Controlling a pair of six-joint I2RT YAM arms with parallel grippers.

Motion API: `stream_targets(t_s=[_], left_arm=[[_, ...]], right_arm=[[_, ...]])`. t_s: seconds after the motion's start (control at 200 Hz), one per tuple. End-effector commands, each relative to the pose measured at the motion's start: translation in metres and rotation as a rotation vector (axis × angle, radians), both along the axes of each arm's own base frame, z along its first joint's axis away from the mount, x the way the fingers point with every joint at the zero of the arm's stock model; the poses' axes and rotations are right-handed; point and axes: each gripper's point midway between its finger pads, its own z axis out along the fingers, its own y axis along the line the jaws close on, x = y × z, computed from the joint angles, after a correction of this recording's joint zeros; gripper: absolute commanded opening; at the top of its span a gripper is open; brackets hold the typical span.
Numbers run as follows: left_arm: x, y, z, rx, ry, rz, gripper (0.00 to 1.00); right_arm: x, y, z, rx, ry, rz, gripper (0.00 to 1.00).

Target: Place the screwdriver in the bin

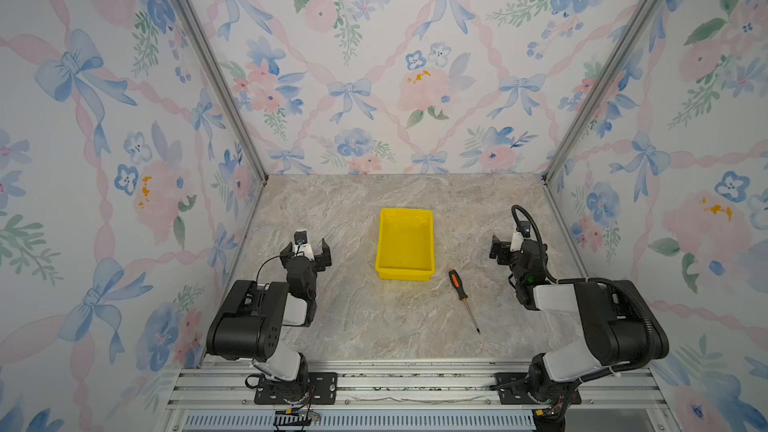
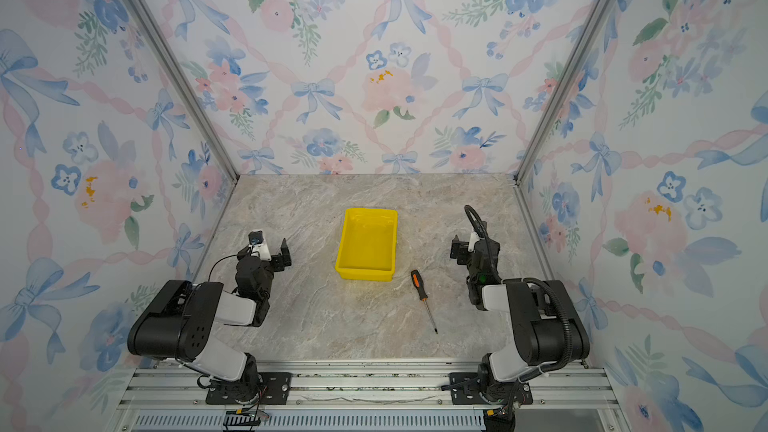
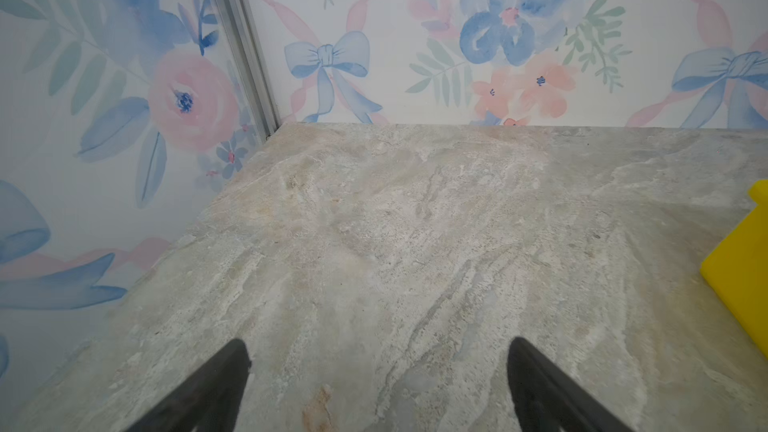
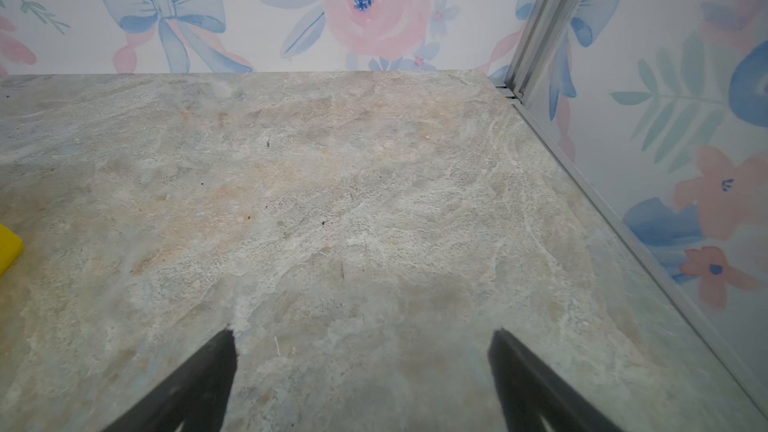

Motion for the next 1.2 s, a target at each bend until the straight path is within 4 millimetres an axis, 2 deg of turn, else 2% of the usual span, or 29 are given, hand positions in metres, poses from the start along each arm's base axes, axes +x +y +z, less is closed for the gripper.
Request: stream_targets(t_s=[0.0, 1.035, 1.19], left_arm=[[0.0002, -0.0025, 0.0001, 0.007, -0.004, -0.017, 0.98], [-0.0002, -0.0026, -0.0003, 0.007, -0.002, -0.018, 0.98], [-0.0017, 0.0050, 0.0072, 0.001, -0.017, 0.029, 0.97]], right_arm=[[-0.0011, -0.0013, -0.0002, -0.011, -0.009, 0.000, 0.97], [-0.0010, -0.0018, -0.0002, -0.003, -0.008, 0.007, 0.97], [0.0031, 0.0062, 0.0055, 0.008, 0.022, 0.058, 0.97]])
